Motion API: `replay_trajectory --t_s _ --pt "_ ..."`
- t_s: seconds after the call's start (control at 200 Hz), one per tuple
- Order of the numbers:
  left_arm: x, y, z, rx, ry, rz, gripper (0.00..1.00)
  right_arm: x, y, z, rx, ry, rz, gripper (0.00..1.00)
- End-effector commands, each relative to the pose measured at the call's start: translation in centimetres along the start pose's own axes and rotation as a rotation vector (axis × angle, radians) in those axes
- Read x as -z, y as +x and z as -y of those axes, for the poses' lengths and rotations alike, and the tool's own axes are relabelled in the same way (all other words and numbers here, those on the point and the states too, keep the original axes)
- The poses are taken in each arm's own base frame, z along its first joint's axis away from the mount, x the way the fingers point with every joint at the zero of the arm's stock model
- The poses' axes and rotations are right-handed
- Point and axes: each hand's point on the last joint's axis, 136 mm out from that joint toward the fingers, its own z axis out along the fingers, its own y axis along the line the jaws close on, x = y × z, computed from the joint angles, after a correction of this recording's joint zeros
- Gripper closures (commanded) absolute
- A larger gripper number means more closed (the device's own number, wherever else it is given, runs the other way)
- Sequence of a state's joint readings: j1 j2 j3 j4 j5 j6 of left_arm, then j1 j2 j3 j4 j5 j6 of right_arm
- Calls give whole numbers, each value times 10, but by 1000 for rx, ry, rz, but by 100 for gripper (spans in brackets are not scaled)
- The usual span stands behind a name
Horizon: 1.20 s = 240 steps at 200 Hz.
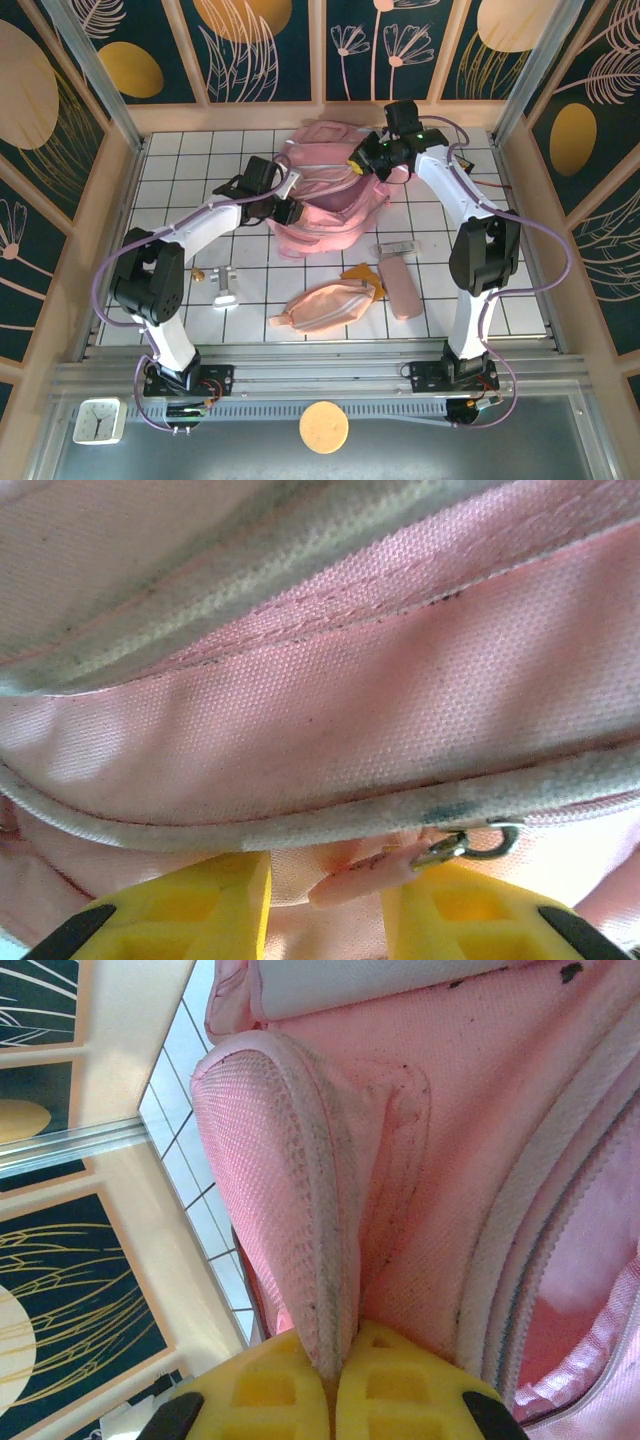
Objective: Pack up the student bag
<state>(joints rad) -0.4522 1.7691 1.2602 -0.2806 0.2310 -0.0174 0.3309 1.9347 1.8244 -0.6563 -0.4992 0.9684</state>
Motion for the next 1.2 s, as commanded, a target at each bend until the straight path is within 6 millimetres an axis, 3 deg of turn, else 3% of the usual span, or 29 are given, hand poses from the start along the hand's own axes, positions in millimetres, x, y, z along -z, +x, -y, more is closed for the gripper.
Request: replay_trajectory --t_s 0.0,0.04,0.16,0.175,0.375,0.46,0.485,0.646,0.936,1.196 --pt "11 -21 -10 -66 -93 120 63 35 1 -66 123 -199 18 100" --pt "20 -29 -8 -72 -98 155 64 34 2 -66 122 -196 15 100" --pt "17 -31 -11 -60 -111 156 67 34 3 -68 123 -200 11 100" --pt "8 -25 -14 -51 -119 137 68 34 3 -68 124 -200 10 100" --pt "12 -34 -21 -9 -160 185 100 34 6 -62 136 -175 1 100" --pt "12 -30 -21 -5 -156 174 100 36 6 -58 135 -171 6 100" --pt "24 -37 -18 -11 -157 199 100 36 6 -56 134 -169 7 100" --pt "39 -30 -21 1 -175 199 100 37 4 -46 130 -159 13 100" --pt "56 -11 -54 154 -137 205 100 41 3 -30 161 -116 17 100" --pt "44 -3 -63 182 -63 131 100 42 5 -25 209 -98 -13 100"
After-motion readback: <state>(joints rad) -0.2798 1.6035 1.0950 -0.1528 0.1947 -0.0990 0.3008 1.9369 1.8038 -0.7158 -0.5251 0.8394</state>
